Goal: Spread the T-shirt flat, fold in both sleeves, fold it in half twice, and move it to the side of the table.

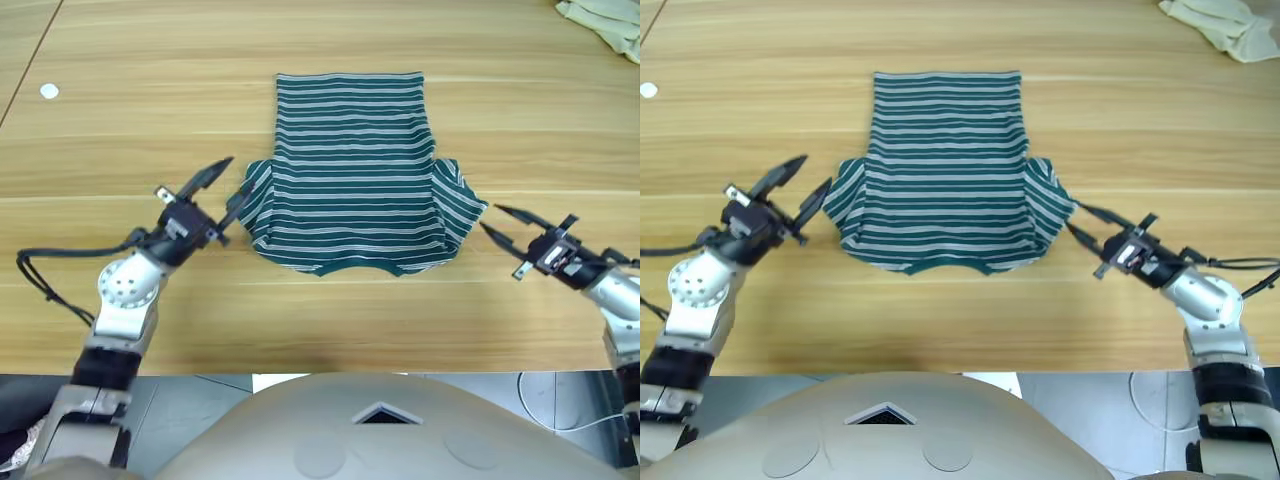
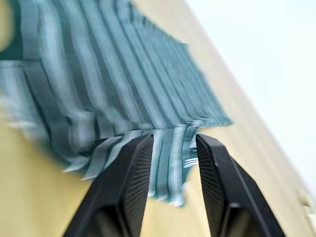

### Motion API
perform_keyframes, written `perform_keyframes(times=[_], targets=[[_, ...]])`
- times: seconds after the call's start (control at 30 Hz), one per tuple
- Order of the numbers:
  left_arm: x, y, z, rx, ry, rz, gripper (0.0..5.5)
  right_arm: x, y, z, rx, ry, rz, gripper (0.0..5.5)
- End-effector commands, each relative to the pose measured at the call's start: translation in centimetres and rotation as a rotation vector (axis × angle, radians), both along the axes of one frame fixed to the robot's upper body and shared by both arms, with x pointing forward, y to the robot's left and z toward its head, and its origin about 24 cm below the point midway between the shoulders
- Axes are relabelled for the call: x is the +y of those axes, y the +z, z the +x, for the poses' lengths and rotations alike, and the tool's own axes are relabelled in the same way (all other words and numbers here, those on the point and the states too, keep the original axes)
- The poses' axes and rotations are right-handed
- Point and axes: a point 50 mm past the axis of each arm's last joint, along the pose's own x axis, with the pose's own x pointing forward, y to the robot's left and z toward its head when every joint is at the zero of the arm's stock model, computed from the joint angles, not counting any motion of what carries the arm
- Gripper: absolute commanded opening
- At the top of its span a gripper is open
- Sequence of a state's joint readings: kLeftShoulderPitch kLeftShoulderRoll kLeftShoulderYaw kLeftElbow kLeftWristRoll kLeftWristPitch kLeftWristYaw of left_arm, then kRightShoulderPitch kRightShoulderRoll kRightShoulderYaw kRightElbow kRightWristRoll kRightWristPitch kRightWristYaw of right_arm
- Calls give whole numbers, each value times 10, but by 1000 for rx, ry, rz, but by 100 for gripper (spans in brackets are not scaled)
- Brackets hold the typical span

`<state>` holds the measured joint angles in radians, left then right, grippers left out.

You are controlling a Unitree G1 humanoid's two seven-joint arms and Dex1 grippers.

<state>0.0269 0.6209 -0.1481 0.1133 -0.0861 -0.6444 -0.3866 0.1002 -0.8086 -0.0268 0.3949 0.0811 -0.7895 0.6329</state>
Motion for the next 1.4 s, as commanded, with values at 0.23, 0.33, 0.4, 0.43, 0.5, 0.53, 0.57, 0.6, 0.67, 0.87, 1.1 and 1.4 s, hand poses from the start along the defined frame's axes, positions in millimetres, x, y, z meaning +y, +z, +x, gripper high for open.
perform_keyframes(times=[0.23,0.33,0.4,0.43,0.5,0.53,0.57,0.6,0.67,0.87,1.1,1.4], targets=[[-25,-33,38,-57,47,334,199,24,-69,30,174,-50,-224,158],[-15,-34,37,-54,89,334,199,15,-73,32,192,-121,-248,158],[-6,-33,34,-57,132,329,199,-1,-65,39,171,-214,-257,158],[0,-31,32,-61,159,326,199,-10,-59,42,156,-262,-259,158],[11,-28,25,-65,203,313,199,-17,-52,44,125,-295,-245,158],[16,-27,21,-67,221,309,199,-15,-50,44,109,-285,-233,158],[21,-26,17,-63,238,306,199,-10,-46,44,81,-264,-202,158],[25,-26,13,-60,251,311,199,-6,-42,45,52,-249,-172,158],[35,-23,7,-59,297,324,199,2,-32,50,-18,-235,-113,158],[59,-18,-21,-69,355,517,199,34,37,68,-337,-211,341,158],[11,-48,-56,27,-126,769,199,57,65,75,-425,-192,383,158],[9,-71,-34,20,-219,1012,199,65,38,68,-354,-145,249,158]])
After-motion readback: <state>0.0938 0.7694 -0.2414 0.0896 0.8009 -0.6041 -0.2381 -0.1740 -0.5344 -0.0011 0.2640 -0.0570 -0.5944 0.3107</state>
